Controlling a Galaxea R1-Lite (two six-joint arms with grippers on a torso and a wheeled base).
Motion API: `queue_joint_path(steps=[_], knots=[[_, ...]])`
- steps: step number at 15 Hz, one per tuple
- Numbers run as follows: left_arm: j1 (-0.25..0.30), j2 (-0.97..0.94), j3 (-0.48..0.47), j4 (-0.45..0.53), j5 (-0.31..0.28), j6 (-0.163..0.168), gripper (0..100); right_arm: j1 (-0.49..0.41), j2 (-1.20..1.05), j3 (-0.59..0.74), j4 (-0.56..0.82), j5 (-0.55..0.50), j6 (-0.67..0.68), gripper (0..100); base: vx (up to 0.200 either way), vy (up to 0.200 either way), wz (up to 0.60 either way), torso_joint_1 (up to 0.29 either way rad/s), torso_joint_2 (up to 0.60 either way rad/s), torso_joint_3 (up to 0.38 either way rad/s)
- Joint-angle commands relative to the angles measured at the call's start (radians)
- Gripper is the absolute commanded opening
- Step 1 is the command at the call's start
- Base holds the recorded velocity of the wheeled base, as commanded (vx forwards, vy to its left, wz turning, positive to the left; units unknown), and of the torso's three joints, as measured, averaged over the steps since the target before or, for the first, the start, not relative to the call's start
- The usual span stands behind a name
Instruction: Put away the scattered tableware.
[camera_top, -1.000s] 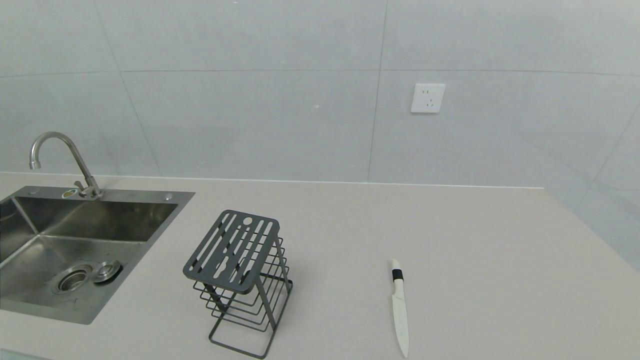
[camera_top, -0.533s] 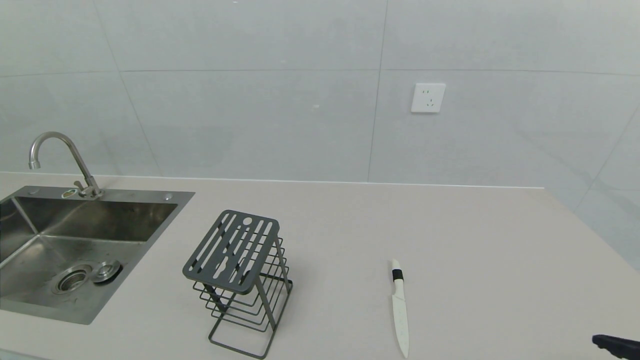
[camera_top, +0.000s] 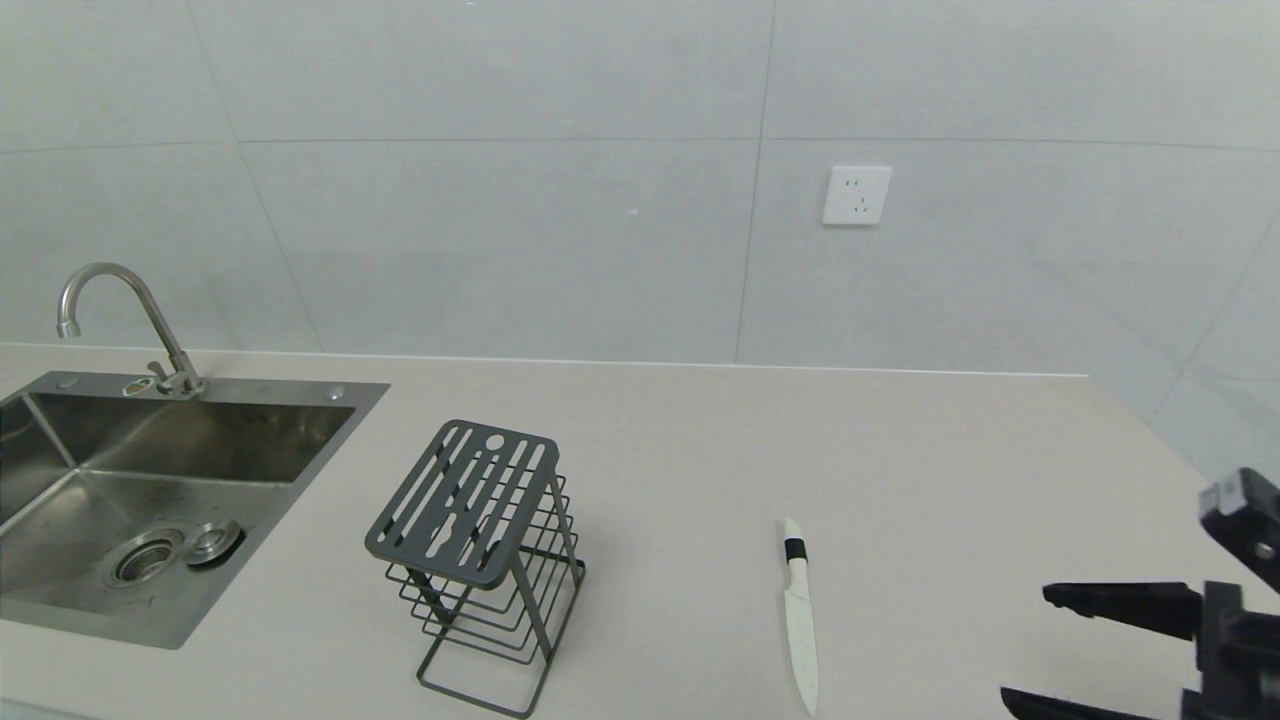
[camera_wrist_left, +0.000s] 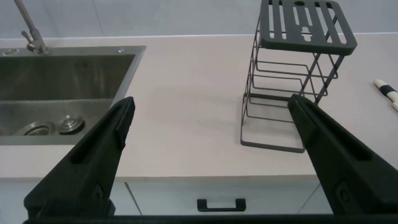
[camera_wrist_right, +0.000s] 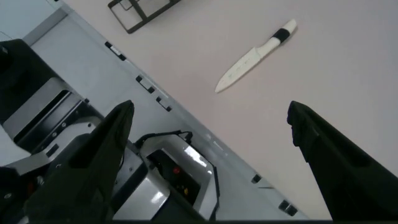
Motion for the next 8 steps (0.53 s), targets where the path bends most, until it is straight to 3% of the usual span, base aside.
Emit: queue_joint_path(steps=[1, 4, 6, 8], knots=[[0.002, 0.001, 0.000, 0.000, -0.001, 0.000, 100, 0.077, 0.177, -0.036, -0.047, -0.047, 0.001, 100, 0.000, 0.000, 0.00, 0.000, 0.00, 0.000], [0.000, 0.001, 0.000, 0.000, -0.001, 0.000, 100, 0.135, 0.231, -0.092, -0.047, -0.087, 0.083, 100, 0.000, 0.000, 0.00, 0.000, 0.00, 0.000], [0.000, 0.001, 0.000, 0.000, -0.001, 0.000, 100, 0.227, 0.330, -0.151, -0.053, -0.207, 0.290, 100, 0.000, 0.000, 0.00, 0.000, 0.00, 0.000], [0.000, 0.001, 0.000, 0.000, -0.001, 0.000, 100, 0.252, 0.415, -0.141, -0.109, -0.297, 0.348, 100, 0.000, 0.000, 0.00, 0.000, 0.00, 0.000]])
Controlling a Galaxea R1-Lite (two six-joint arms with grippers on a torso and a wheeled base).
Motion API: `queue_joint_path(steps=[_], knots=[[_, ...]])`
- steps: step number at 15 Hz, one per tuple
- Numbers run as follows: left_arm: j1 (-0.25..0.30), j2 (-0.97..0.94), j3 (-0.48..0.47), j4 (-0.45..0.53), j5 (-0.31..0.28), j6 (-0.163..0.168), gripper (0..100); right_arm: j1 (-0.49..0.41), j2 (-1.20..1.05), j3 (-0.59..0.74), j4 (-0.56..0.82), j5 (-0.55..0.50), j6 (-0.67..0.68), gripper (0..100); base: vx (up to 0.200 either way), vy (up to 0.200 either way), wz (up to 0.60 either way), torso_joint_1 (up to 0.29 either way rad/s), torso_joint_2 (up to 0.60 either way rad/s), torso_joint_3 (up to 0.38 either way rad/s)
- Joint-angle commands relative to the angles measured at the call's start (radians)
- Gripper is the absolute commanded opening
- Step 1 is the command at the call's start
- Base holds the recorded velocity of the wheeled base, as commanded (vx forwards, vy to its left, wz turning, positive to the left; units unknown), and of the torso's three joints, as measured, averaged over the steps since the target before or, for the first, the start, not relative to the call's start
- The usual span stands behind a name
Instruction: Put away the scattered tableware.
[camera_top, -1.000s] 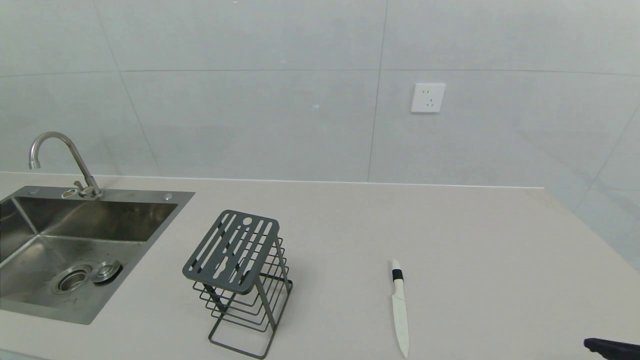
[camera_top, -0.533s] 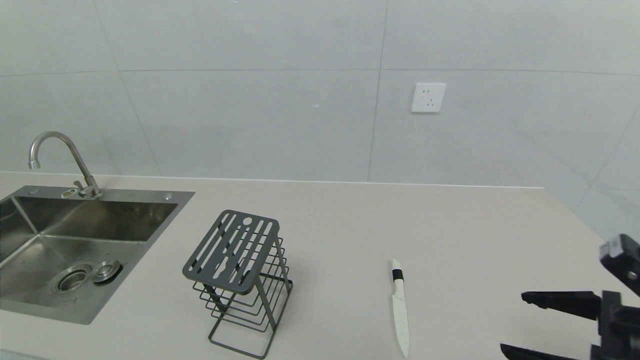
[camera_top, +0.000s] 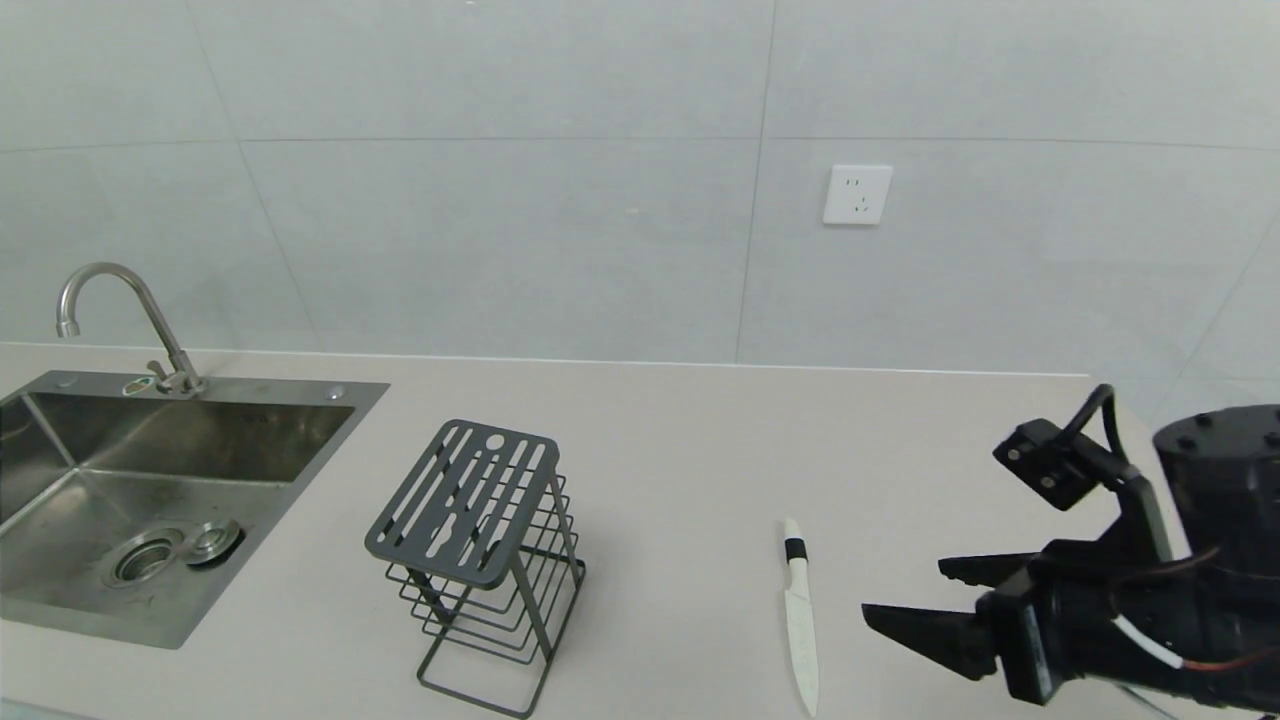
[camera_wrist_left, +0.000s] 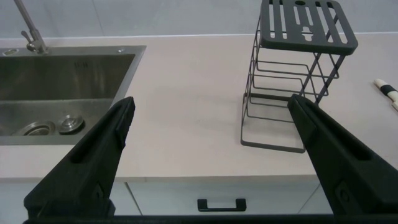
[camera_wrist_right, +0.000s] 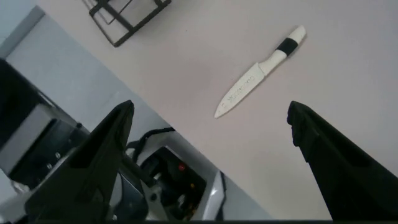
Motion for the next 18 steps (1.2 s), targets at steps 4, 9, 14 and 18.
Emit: queue_joint_path(steps=[4, 9, 14, 18], knots=[[0.000, 0.001, 0.000, 0.000, 0.000, 0.000, 100, 0.113, 0.209, 0.008, -0.030, -0.099, 0.146, 100, 0.000, 0.000, 0.00, 0.000, 0.00, 0.000], [0.000, 0.001, 0.000, 0.000, 0.000, 0.000, 100, 0.147, 0.357, -0.029, -0.052, -0.214, 0.201, 100, 0.000, 0.000, 0.00, 0.000, 0.00, 0.000], [0.000, 0.001, 0.000, 0.000, 0.000, 0.000, 100, 0.147, 0.446, -0.058, -0.104, -0.281, 0.198, 100, 0.000, 0.000, 0.00, 0.000, 0.00, 0.000], [0.000, 0.001, 0.000, 0.000, 0.000, 0.000, 100, 0.116, 0.529, -0.107, -0.104, -0.352, 0.190, 100, 0.000, 0.000, 0.00, 0.000, 0.00, 0.000]])
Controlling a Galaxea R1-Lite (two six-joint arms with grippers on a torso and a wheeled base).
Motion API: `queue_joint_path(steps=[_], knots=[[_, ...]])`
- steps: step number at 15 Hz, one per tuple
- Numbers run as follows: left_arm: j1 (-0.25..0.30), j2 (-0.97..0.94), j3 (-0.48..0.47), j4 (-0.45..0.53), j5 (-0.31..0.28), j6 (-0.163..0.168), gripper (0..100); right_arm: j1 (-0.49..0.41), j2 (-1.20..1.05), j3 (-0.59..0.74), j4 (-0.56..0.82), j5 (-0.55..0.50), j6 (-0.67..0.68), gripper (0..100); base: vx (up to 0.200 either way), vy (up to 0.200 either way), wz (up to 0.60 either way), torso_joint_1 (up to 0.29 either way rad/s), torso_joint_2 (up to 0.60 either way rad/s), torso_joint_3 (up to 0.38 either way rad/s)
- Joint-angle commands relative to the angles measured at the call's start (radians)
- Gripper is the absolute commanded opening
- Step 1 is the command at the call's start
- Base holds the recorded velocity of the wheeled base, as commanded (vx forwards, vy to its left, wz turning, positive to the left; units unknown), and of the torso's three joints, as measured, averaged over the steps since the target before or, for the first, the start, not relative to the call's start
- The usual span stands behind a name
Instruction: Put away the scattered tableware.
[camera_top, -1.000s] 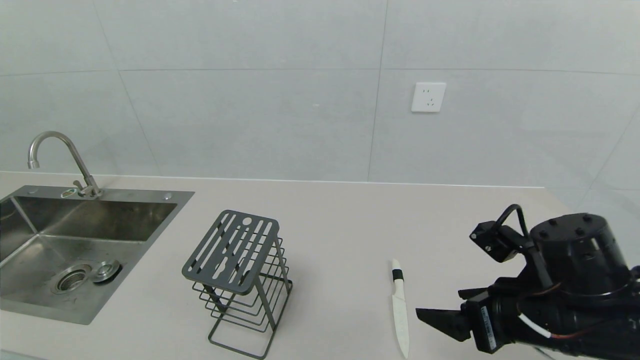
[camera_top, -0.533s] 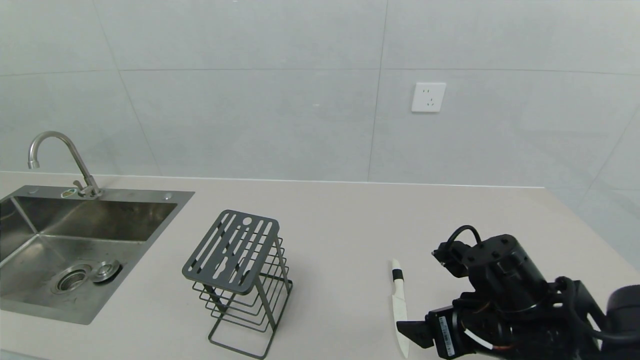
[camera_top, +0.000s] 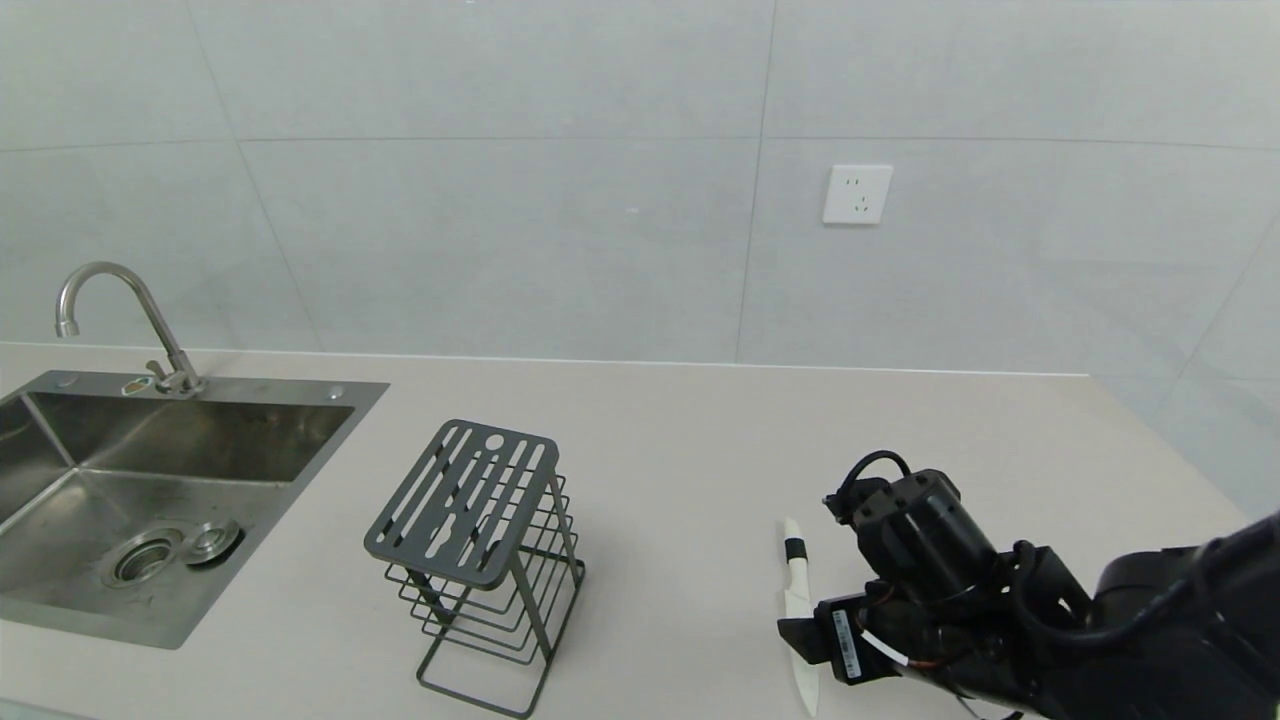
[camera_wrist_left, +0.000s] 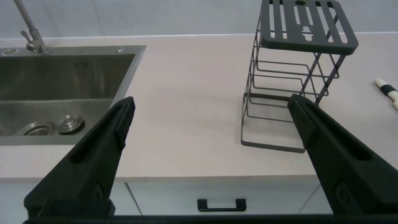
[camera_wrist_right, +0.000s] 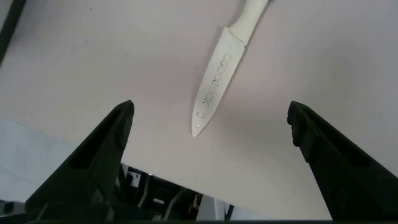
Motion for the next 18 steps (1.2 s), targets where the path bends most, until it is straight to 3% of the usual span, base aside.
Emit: queue_joint_path(steps=[1, 12, 18], knots=[[0.000, 0.001, 0.000, 0.000, 0.000, 0.000, 100, -0.016, 0.066, -0.031, 0.000, -0.020, 0.000, 100, 0.000, 0.000, 0.00, 0.000, 0.00, 0.000], [0.000, 0.001, 0.000, 0.000, 0.000, 0.002, 100, -0.065, 0.268, -0.200, 0.000, -0.087, -0.004, 100, 0.000, 0.000, 0.00, 0.000, 0.00, 0.000], [0.000, 0.001, 0.000, 0.000, 0.000, 0.002, 100, -0.056, 0.325, -0.212, -0.041, -0.097, -0.044, 100, 0.000, 0.000, 0.00, 0.000, 0.00, 0.000]])
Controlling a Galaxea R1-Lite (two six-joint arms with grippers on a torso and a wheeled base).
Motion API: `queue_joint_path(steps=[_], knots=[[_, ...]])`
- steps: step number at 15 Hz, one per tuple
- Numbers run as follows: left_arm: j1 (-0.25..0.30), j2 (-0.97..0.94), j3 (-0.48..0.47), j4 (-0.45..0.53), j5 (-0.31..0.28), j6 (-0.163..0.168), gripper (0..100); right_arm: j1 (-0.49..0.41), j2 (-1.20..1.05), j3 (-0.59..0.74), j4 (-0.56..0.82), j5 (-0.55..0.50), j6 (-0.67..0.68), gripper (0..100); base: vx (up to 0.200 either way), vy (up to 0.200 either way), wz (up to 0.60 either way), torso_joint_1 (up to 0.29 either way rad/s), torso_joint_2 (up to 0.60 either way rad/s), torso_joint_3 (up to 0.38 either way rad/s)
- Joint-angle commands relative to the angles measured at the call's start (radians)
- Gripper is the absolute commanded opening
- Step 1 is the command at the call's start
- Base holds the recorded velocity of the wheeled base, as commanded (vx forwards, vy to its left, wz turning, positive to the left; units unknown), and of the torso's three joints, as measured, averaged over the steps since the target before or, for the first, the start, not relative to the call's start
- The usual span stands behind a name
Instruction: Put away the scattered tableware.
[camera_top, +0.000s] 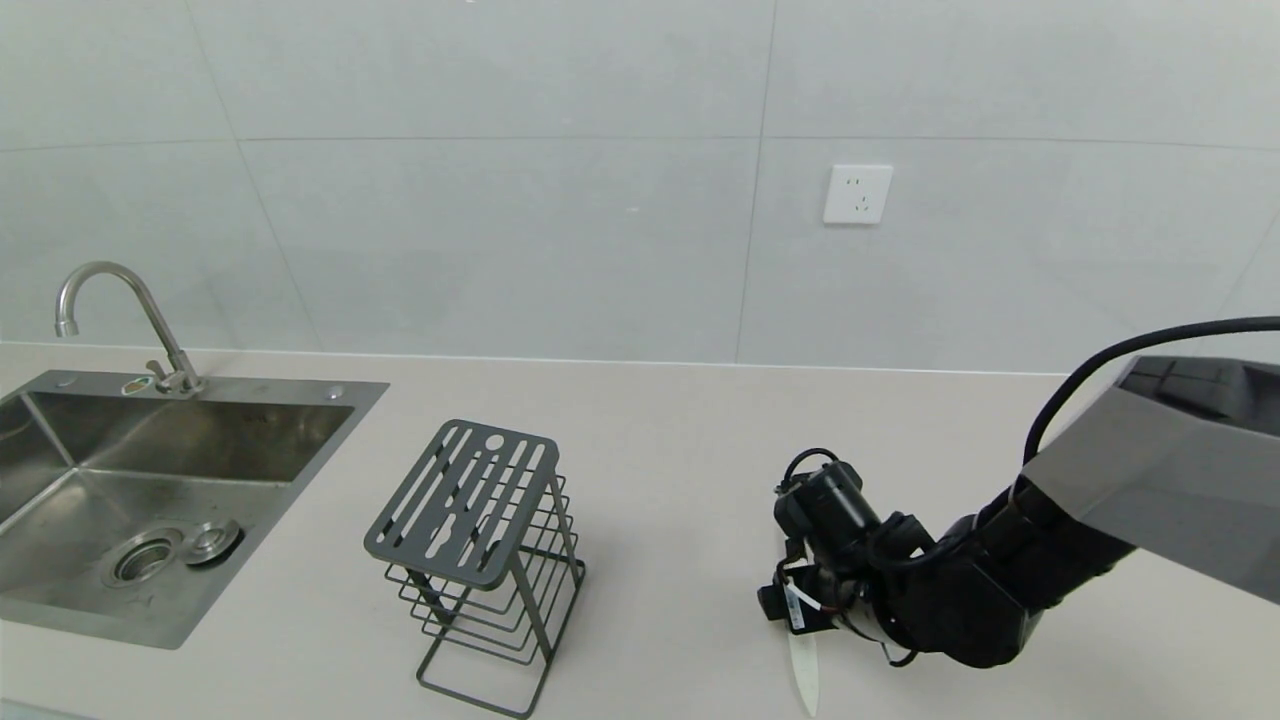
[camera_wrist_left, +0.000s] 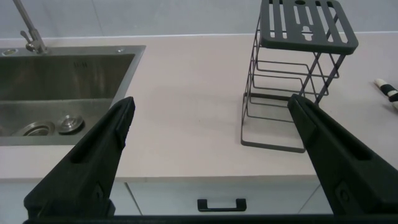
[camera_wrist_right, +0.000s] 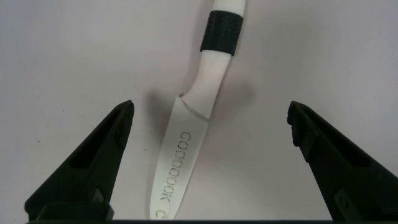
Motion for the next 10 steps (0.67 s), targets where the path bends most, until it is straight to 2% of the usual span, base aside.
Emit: queue_joint_path(steps=[1, 8, 9, 10], knots=[[0.000, 0.001, 0.000, 0.000, -0.001, 0.000, 100, 0.003, 0.029, -0.003, -0.039, -0.001, -0.005, 100, 0.000, 0.000, 0.00, 0.000, 0.00, 0.000], [0.000, 0.001, 0.000, 0.000, -0.001, 0.000, 100, 0.012, 0.034, 0.011, -0.041, 0.002, 0.001, 100, 0.000, 0.000, 0.00, 0.000, 0.00, 0.000], [0.000, 0.001, 0.000, 0.000, 0.000, 0.000, 100, 0.013, 0.035, 0.012, -0.041, 0.002, 0.001, 0, 0.000, 0.000, 0.00, 0.000, 0.00, 0.000], [0.000, 0.001, 0.000, 0.000, 0.000, 0.000, 100, 0.015, 0.038, 0.020, -0.038, 0.005, 0.004, 0, 0.000, 0.000, 0.00, 0.000, 0.00, 0.000]])
